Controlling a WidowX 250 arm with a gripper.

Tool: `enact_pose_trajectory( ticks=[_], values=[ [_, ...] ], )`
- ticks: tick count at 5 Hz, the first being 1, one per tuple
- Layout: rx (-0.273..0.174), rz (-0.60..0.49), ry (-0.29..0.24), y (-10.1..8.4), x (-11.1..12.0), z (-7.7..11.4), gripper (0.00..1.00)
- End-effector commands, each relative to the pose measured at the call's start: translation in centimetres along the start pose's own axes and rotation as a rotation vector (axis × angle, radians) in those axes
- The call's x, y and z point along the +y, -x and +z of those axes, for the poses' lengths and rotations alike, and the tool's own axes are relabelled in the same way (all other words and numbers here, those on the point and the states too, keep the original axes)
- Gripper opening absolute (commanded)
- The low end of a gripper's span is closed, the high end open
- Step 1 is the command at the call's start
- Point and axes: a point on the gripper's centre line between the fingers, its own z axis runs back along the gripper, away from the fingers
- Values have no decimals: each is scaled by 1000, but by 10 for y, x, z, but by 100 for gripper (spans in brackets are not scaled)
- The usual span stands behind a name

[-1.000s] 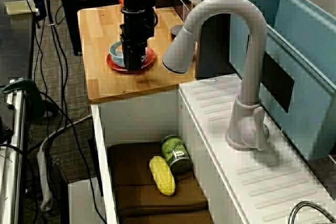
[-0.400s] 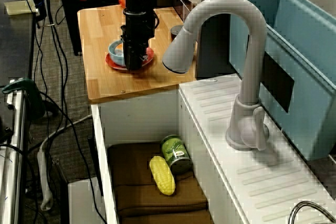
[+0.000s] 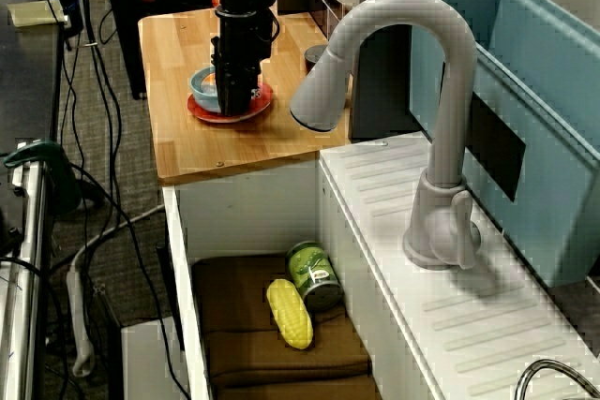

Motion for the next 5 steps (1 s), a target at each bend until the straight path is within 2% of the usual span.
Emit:
enact_pose_trajectory(
  ticks=[1, 5],
  values=[
    [-46, 24, 5, -12, 15, 18, 0],
    [-27, 43, 15, -14, 31, 16, 0]
  ],
)
